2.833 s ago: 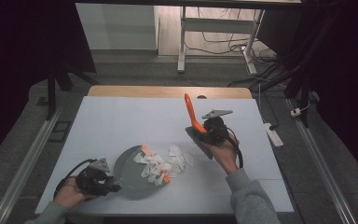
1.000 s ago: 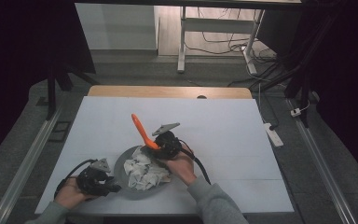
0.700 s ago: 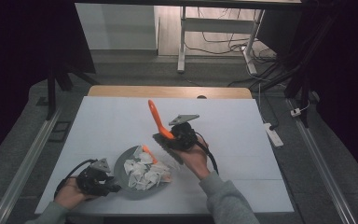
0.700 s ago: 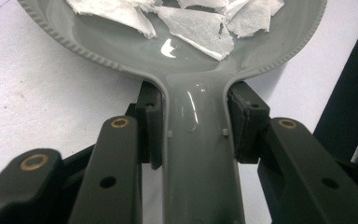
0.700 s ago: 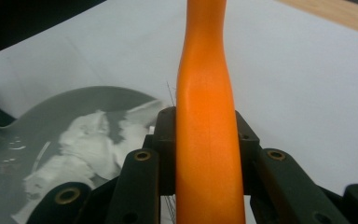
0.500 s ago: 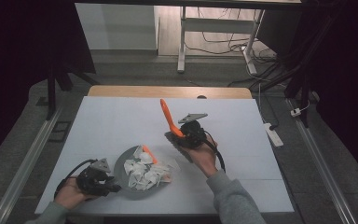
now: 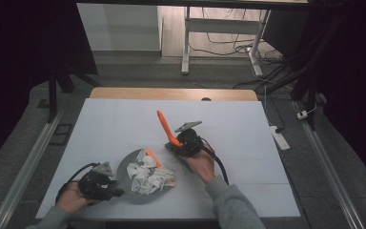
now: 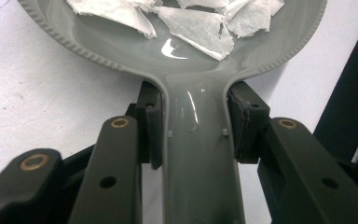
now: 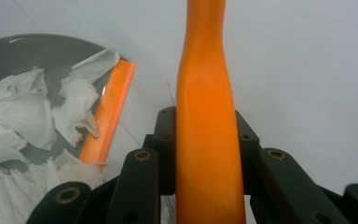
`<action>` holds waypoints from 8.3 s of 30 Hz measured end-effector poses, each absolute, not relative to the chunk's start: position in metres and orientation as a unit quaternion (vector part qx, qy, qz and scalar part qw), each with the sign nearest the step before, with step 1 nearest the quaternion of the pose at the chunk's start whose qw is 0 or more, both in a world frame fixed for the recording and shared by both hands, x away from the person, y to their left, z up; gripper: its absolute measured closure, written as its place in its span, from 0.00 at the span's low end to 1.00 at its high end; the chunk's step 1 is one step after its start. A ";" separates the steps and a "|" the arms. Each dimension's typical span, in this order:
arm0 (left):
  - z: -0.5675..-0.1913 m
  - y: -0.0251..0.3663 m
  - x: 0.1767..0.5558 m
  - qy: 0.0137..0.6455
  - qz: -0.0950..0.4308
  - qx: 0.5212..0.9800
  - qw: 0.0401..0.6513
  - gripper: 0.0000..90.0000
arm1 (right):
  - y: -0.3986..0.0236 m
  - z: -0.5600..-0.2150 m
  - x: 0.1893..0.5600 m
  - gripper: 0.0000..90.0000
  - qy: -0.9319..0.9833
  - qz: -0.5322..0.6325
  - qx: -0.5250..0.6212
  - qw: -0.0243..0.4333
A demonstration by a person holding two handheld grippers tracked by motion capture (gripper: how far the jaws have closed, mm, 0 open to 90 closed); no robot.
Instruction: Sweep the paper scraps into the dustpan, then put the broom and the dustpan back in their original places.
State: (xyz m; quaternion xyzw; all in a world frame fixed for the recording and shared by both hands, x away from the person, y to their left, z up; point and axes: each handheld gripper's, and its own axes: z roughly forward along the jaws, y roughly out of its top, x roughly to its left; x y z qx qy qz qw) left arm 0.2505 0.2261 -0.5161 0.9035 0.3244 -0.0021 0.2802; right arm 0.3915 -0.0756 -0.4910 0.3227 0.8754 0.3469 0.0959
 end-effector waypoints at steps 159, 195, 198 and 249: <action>-0.524 0.223 0.249 0.336 0.017 0.894 0.297 0.68 | -0.056 -0.445 0.363 0.79 0.817 0.495 0.287 0.068; -0.512 0.237 0.250 0.414 0.069 0.839 0.345 0.68 | -0.192 -0.451 0.353 0.79 0.791 0.485 0.356 0.111; -0.511 0.237 0.251 0.426 0.073 0.832 0.346 0.68 | -0.200 -0.452 0.349 0.79 0.793 0.484 0.355 0.108; -0.524 0.240 0.275 0.624 0.148 0.707 0.299 0.68 | -0.226 -0.466 0.343 0.78 0.833 0.434 0.337 0.056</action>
